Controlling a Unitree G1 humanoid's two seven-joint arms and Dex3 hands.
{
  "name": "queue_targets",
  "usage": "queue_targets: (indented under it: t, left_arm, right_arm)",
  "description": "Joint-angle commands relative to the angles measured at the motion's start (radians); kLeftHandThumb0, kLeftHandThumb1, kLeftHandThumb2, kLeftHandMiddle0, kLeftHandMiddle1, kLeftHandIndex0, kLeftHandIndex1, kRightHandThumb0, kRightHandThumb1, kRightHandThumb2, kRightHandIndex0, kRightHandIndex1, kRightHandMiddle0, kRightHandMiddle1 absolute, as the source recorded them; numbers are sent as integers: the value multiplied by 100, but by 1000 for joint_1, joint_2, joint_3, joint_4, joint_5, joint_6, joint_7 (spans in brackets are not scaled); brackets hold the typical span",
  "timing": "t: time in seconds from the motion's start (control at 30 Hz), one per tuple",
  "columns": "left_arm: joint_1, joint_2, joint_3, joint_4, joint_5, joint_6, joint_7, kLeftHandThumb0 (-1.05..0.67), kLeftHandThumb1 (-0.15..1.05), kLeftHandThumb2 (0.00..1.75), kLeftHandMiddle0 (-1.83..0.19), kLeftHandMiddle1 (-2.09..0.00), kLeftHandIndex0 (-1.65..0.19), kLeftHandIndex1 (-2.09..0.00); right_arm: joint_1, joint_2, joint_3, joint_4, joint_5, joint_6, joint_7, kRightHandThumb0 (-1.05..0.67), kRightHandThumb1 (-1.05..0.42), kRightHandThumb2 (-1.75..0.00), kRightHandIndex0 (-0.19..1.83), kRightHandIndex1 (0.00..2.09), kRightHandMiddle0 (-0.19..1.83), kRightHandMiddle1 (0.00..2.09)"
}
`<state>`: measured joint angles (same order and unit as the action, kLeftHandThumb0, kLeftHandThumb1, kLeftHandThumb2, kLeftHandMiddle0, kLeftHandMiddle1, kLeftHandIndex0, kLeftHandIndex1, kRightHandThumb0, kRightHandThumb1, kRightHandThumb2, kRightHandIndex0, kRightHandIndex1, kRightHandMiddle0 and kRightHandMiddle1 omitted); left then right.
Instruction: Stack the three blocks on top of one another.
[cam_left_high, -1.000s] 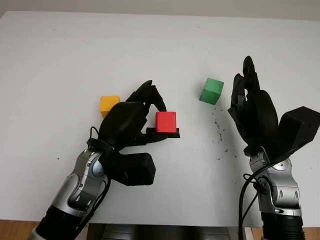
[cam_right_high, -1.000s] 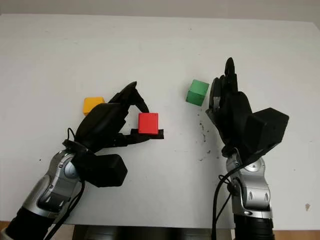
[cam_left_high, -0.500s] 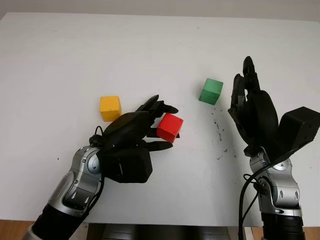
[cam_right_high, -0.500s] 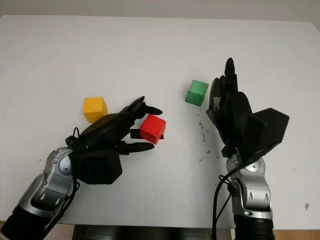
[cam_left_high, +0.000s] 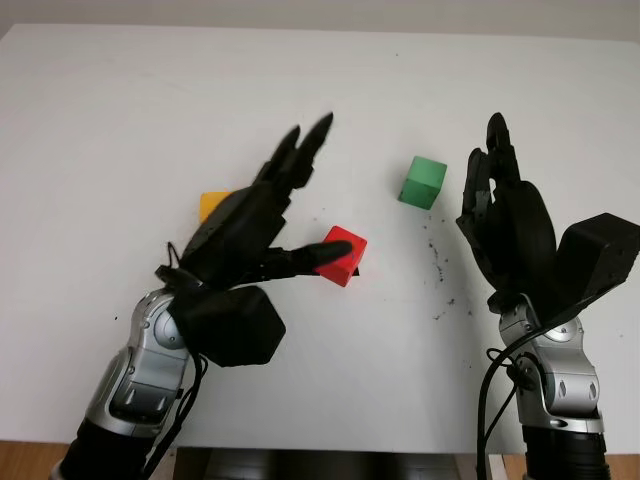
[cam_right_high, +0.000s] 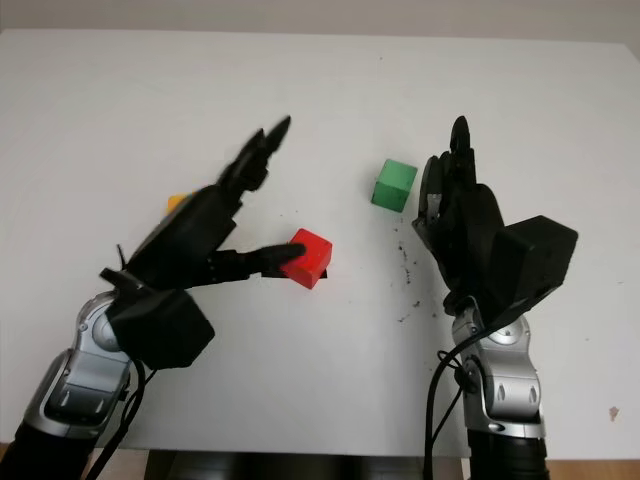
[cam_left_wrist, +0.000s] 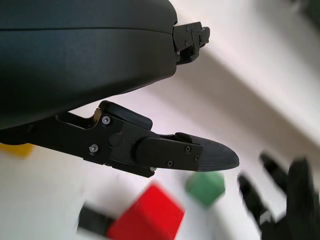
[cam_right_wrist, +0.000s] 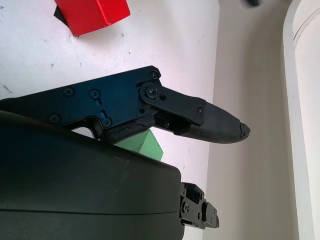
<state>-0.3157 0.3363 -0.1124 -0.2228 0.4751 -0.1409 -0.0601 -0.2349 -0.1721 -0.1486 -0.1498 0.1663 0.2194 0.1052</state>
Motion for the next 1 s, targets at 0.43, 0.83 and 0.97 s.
queue_targets:
  t: [0.43,0.83,0.97]
  left_arm:
    - [-283,310,236,195,-63,51,-96,-64,100,6,-24,-16,-39,-27]
    - [-331,593,112,277,-10,128,-507,-84,100,5,0,-1,-27,-6]
    - [-332,593,59,308,60,107,-496,-95,101,6,18,0,-9,-3]
  right_arm:
    - [-2,1,-7,-23,15,12,-2,-70,-105,-68,-19,0,-19,0]
    - [-25,-8,0,-3,2,17,-2,-68,-105,-71,-19,0,-19,0]
    - [-26,-2,-2,-7,3,19,-6,-67,-105,-70,-19,0,-19,0]
